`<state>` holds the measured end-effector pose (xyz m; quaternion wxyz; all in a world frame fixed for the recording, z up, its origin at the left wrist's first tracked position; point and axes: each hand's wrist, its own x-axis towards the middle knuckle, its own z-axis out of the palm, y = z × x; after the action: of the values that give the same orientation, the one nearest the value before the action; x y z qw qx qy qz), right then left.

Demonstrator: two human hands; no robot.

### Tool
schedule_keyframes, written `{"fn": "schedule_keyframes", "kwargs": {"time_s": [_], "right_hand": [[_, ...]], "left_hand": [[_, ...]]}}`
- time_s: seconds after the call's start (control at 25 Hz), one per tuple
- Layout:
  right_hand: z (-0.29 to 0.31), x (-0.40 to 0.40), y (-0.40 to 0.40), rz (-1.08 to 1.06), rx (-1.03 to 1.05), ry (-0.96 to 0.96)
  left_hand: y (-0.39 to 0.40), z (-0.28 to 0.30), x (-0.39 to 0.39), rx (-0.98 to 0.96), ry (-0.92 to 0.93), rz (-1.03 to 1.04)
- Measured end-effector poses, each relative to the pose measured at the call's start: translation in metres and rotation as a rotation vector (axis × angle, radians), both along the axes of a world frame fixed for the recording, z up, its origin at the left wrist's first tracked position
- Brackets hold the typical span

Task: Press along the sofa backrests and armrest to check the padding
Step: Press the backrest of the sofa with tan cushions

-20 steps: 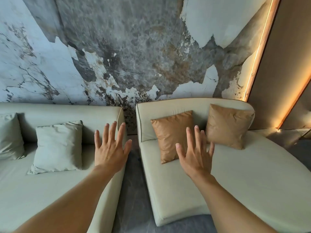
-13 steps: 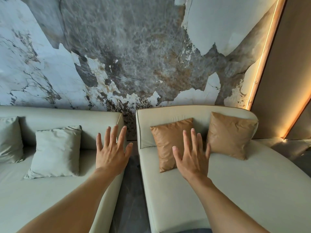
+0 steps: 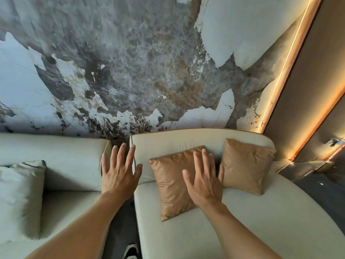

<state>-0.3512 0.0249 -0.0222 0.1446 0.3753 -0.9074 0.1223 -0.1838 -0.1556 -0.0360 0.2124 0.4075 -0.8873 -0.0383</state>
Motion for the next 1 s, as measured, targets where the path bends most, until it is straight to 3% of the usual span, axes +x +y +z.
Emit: {"fn": "schedule_keyframes", "kwargs": {"time_s": [0.48, 0.72, 1.0], "right_hand": [[-0.019, -0.167, -0.175, -0.097, 0.205, -0.025], [-0.048, -0.255, -0.206, -0.065, 0.201, -0.062], [-0.142, -0.346, -0.226, 0.03, 0.23, -0.133]], "left_hand": [[-0.186, -0.059, -0.166, 0.142, -0.076, -0.074], [-0.213, -0.101, -0.213, 0.16, -0.18, -0.051], [-0.222, -0.154, -0.273, 0.092, -0.291, -0.004]]}}
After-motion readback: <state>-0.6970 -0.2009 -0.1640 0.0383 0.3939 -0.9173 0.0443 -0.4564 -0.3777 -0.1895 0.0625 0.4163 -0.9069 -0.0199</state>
